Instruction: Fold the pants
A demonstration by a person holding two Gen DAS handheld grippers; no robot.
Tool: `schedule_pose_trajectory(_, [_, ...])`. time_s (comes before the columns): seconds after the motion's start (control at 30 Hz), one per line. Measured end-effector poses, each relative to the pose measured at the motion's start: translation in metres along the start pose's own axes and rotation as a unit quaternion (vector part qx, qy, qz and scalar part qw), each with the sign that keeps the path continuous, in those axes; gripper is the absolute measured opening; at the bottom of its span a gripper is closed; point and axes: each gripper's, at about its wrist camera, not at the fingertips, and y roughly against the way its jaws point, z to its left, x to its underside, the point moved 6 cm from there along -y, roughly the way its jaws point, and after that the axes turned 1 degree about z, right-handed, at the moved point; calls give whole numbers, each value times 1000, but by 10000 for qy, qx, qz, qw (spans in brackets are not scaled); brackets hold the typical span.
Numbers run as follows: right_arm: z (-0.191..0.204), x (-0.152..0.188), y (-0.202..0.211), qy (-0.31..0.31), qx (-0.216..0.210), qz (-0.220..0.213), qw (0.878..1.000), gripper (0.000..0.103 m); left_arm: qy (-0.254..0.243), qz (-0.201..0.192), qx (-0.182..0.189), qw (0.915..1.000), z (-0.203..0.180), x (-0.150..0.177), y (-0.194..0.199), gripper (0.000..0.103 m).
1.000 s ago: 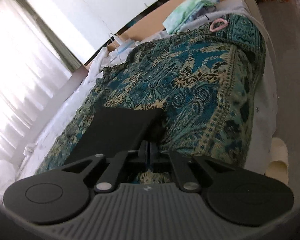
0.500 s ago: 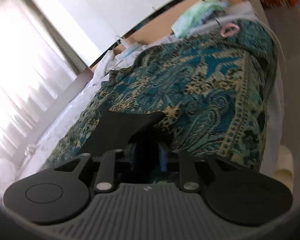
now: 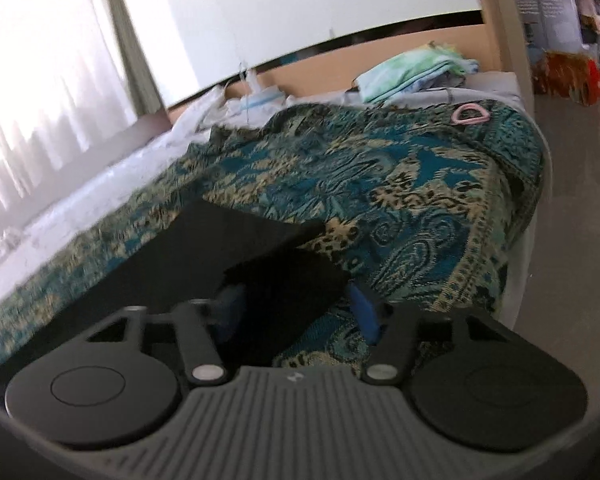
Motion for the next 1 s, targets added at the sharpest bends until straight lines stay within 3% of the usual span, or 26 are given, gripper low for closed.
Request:
schedule_pose_trajectory(0.03, [-1, -2, -3, 21, 48, 17, 10000, 20, -4, 0, -6, 10000, 0, 0, 0, 45])
schedule_pose_trajectory(0.07, [-4, -3, -4, -63, -51, 33, 10000, 15, -17, 0, -8, 10000, 0, 0, 0, 45])
schedule_pose_trajectory(0.13, [-12, -6, -5, -368, -205, 26, 9991, 13, -4, 3, 0, 10000, 0, 0, 0, 45])
schedule_pose_trajectory(0.43, [-22, -16, -12, -640, 106, -175, 9977, 10, 93, 23, 34, 9999, 4, -1, -2, 48])
schedule_pose_trajectory(0.53, [-26, -18, -14, -809, -56, -176, 9966, 9, 202, 49, 58, 9998, 7, -2, -1, 50])
schedule_pose_trajectory(0.6, [-28, -17, -8, -967, -261, -269, 9946, 13, 214, 52, 45, 9997, 6, -3, 3, 50])
schedule_pose_trajectory(0.73, [-40, -13, 13, -1484, -507, -510, 9863, 45, 228, -150, 359, 9990, -7, -4, 24, 62])
schedule_pose_trajectory(0.87, [-29, -5, 26, -1430, -1096, -411, 9828, 73, 145, -354, 764, 9963, -27, -4, 44, 74])
schedule_pose_trajectory(0.93, [-14, 6, 24, -1186, -1305, -35, 9843, 74, -9, -382, 896, 9952, -39, -3, 48, 74])
schedule_pose_trajectory(1.0, [-2, 13, 25, -848, -1196, 102, 9891, 74, -209, -356, 879, 9953, -48, 2, 46, 74])
